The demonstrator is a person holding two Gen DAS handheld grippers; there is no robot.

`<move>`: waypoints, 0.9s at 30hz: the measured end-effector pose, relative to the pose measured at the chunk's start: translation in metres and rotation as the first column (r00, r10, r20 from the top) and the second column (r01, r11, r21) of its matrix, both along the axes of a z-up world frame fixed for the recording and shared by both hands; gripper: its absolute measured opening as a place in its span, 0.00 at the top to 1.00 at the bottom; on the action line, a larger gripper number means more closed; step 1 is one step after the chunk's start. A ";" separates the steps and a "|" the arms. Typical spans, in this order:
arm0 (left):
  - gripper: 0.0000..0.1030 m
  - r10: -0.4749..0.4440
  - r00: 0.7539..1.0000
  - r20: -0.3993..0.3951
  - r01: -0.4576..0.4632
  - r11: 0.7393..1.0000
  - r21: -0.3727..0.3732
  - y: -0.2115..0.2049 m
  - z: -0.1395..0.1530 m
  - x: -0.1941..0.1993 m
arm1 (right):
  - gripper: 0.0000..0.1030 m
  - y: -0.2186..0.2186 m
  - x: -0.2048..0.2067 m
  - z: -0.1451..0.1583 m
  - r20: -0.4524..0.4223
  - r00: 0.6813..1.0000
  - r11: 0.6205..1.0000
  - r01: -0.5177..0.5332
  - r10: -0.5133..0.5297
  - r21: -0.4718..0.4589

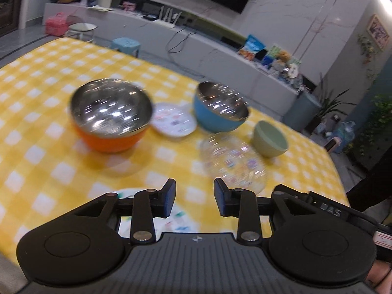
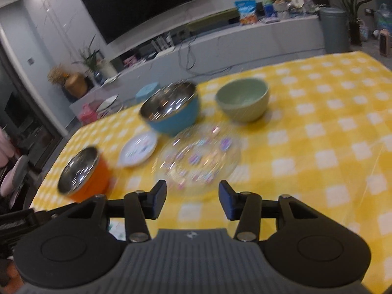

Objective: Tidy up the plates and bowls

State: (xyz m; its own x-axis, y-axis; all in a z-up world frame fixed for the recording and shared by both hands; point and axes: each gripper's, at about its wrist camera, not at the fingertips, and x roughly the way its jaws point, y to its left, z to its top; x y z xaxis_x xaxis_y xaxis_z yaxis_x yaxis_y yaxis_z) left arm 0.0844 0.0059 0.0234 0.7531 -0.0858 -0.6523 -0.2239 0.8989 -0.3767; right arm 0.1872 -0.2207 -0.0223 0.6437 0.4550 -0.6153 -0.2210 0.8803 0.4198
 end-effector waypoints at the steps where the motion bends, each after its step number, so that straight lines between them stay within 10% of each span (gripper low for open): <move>1: 0.61 -0.006 1.000 0.008 0.006 1.000 -0.003 -0.003 0.000 0.005 | 0.54 -0.004 0.007 0.000 0.003 1.000 1.000 0.012 -0.012 -0.001; 27: 0.57 -0.006 0.998 -0.064 0.005 1.000 -0.020 -0.004 -0.069 0.112 | 0.74 -0.008 0.093 -0.056 -0.027 0.999 0.999 0.034 -0.033 0.017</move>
State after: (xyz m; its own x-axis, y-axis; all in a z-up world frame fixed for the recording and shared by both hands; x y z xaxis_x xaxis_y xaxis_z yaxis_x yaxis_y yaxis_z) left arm 0.1961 0.0023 -0.0457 0.7090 -0.1034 -0.6976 -0.2433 0.8926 -0.3796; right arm 0.2803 -0.2285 -0.0779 0.6419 0.4443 -0.6250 -0.1801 0.8796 0.4403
